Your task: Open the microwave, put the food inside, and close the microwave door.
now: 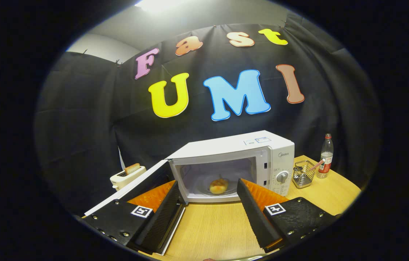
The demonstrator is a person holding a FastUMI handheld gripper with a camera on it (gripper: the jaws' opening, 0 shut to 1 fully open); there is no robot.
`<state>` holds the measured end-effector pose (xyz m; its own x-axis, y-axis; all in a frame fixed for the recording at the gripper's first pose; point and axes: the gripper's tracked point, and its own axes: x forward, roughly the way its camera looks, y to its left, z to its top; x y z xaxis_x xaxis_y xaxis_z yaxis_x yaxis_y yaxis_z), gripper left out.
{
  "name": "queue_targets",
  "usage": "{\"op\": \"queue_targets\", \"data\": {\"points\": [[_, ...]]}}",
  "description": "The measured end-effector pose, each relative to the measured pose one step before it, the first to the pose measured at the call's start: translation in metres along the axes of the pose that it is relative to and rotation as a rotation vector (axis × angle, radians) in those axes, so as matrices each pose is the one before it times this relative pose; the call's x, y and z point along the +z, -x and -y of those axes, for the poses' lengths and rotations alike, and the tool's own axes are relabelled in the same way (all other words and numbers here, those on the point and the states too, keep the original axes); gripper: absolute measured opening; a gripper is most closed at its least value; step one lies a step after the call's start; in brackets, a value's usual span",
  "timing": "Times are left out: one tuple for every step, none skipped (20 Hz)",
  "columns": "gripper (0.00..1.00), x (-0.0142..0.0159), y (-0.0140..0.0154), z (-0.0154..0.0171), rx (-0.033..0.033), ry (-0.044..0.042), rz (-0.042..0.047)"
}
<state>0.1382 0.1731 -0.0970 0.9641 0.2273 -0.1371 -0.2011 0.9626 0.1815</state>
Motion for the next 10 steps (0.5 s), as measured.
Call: {"op": "queue_targets", "data": {"points": [[0.97,0.00292,0.01027,-0.00734,0.01508,0.01683,0.00905],[0.97,0.00185,0.00908,-0.00847,0.01630,0.01401,0.00783],[0.97,0.00080,0.00836,-0.00847,0.01414,0.01330,0.00522],[0.97,0.00121,0.00795,-0.00754,0.01318,0.01066,0.00334],[0.97,0.00010,0.00717,-0.00841,0.01224,0.00377,0.00367],[0.97,0.00065,0.00631,-0.00963,0.01702,-0.00336,0.00190],[0.97,-0.00143,0.00634,-0.01091,0.02035,-0.00663,-0.00144],[0.97,-0.00065,0.00474,-0.01185,0.02328,-0.00656,-0.00146],[0.97,0.00016,0.00417,-0.00987,0.01848,-0.00001,0.00056],[0.97,0.00189,0.00454,-0.01080,0.02040,0.00280,0.00788]]}}
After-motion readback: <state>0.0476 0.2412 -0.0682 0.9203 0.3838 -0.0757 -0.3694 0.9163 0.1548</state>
